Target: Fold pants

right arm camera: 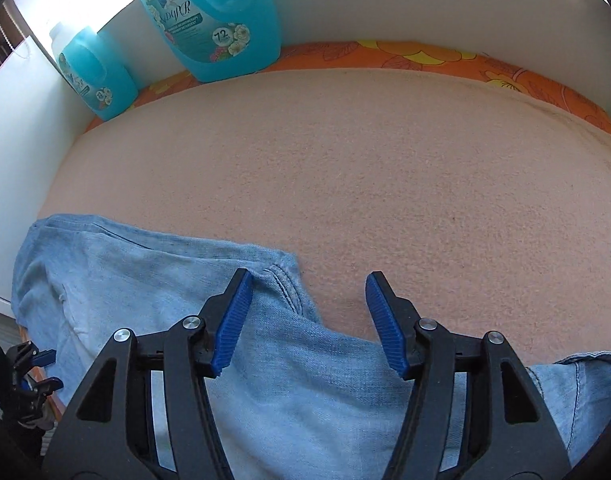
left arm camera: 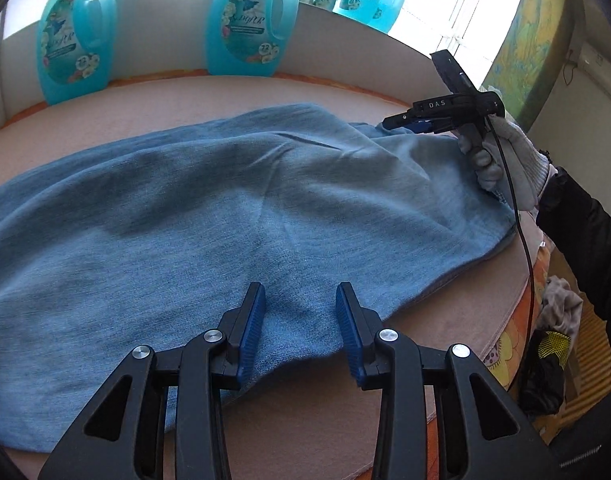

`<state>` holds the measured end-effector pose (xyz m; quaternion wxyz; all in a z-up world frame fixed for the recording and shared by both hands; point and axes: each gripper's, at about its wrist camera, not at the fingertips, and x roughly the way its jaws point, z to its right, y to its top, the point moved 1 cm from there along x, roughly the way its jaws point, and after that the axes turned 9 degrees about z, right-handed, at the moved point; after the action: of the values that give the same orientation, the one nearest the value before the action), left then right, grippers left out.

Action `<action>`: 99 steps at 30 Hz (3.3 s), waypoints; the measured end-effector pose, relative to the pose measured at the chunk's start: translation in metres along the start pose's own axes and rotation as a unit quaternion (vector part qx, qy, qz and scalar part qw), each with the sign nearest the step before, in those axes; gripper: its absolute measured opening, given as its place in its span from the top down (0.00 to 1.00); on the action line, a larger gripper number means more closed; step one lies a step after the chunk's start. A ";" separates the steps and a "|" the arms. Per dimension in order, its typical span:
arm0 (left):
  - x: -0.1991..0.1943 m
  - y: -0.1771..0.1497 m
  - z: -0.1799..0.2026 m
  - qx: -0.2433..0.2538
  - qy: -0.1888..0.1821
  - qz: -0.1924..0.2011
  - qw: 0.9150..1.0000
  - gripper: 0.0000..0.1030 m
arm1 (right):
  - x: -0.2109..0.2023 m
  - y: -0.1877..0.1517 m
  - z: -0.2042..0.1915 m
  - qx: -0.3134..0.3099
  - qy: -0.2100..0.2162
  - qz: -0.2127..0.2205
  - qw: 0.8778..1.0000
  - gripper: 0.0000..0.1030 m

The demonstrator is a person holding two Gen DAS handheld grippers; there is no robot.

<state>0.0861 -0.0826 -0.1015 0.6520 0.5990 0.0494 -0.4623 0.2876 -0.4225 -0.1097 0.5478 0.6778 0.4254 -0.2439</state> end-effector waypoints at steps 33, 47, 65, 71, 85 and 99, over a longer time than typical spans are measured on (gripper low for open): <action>-0.002 -0.001 0.000 0.000 0.004 0.009 1.000 0.66 | -0.168 -0.072 0.176 0.162 -0.147 0.147 0.965 0.26; 0.000 0.001 0.003 0.003 0.010 0.007 1.000 0.66 | -0.173 -0.163 0.177 0.241 -0.092 0.133 0.957 0.26; 0.018 0.028 0.108 0.157 -0.079 -0.005 0.984 0.66 | -0.218 -0.226 0.152 0.349 -0.096 0.152 0.920 0.44; 0.036 0.029 0.119 0.171 -0.094 -0.019 0.981 0.66 | -0.211 -0.247 0.150 0.387 -0.079 0.160 0.905 0.34; 0.046 0.024 0.094 0.141 -0.082 -0.026 0.986 0.65 | -0.180 -0.229 0.122 0.397 -0.069 0.198 0.894 0.82; 0.045 0.022 0.083 0.128 -0.100 -0.037 0.986 0.65 | -0.228 -0.249 0.069 0.270 -0.240 0.207 0.909 0.94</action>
<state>0.0854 -0.1791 -0.0897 0.5539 0.6263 -0.0539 -0.5459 -0.0312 -0.5494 -0.0807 0.4674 0.7940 0.0488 -0.3857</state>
